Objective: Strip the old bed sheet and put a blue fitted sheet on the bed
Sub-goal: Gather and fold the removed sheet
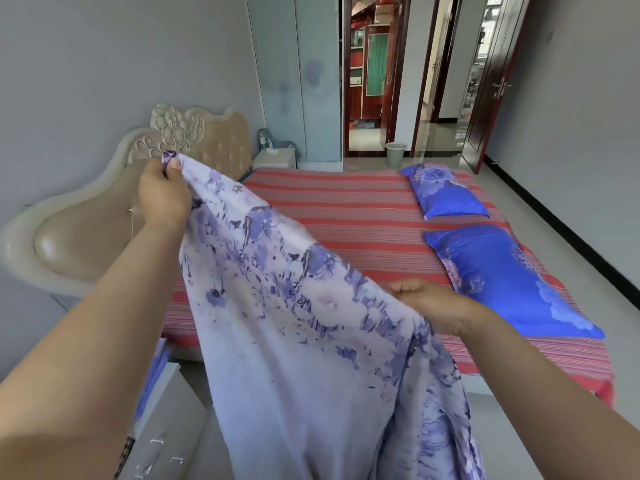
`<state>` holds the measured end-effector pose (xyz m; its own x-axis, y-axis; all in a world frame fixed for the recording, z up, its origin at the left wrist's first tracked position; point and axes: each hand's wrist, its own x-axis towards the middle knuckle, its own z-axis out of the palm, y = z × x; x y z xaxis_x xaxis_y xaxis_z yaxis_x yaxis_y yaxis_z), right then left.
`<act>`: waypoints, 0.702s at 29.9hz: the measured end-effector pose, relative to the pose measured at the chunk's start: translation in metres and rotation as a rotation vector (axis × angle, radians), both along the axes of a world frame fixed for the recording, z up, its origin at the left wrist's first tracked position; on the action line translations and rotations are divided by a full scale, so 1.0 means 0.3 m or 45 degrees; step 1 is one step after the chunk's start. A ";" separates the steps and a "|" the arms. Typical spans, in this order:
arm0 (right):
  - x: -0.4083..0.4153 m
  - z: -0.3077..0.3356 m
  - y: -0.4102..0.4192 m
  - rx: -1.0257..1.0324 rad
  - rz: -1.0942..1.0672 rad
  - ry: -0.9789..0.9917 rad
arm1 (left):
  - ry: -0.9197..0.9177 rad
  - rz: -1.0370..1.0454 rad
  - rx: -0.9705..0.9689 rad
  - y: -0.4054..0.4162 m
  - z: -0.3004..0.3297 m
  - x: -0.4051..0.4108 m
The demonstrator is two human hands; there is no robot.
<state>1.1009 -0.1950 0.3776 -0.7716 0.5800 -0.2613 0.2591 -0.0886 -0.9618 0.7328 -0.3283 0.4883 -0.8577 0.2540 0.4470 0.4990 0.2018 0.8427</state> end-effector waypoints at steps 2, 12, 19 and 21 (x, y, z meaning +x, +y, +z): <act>-0.026 0.036 0.014 0.207 -0.498 0.057 | -0.027 0.073 -0.210 0.002 0.006 0.009; -0.221 0.183 -0.053 0.664 -0.115 0.241 | 0.311 -1.441 -0.980 0.132 -0.059 0.606; -0.136 0.063 -0.068 0.538 -0.348 0.307 | 0.599 -1.164 -1.341 0.211 -0.089 0.612; -0.109 0.023 -0.095 0.539 -0.304 0.404 | 0.763 -1.032 -1.280 0.221 -0.081 0.634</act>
<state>1.0682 -0.2236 0.3846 -0.6091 0.7513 0.2541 -0.0273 0.3003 -0.9535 0.9230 -0.2620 0.4638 -0.0729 0.9971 0.0228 0.9880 0.0691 0.1378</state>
